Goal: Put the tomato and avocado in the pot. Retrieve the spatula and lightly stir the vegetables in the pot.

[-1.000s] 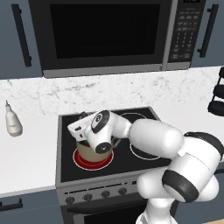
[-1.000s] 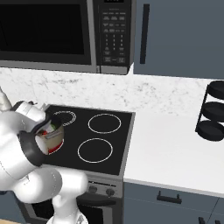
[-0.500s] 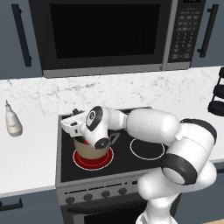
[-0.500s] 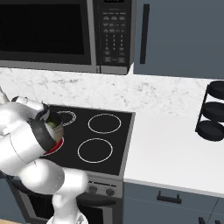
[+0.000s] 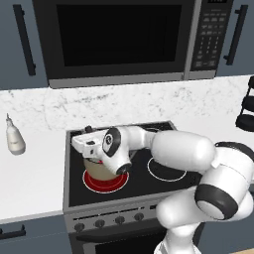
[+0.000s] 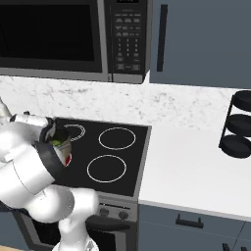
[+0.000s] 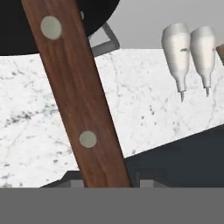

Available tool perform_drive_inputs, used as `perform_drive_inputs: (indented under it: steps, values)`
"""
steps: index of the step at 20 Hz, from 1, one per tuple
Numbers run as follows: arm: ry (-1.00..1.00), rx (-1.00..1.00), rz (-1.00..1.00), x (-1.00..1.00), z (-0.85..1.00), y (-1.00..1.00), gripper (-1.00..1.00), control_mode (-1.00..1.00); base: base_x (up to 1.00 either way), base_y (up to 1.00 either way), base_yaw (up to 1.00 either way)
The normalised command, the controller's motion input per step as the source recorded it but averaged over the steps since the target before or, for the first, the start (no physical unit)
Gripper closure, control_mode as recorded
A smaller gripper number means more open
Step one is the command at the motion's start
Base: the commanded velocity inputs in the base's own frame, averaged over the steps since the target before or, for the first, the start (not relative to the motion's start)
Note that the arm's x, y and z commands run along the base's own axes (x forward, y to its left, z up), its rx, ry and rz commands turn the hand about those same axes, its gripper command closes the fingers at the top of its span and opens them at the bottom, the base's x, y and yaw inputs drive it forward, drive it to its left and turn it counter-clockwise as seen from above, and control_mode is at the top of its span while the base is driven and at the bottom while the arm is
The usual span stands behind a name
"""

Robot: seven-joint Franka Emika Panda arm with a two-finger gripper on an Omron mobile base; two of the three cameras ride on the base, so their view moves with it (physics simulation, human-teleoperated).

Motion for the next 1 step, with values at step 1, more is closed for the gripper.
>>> perform_drive_inputs:
  steps: [1]
  values:
    - [0.01,0.18,0.0,-0.58,0.0,0.0,1.0,-1.0,0.0,0.0,0.0]
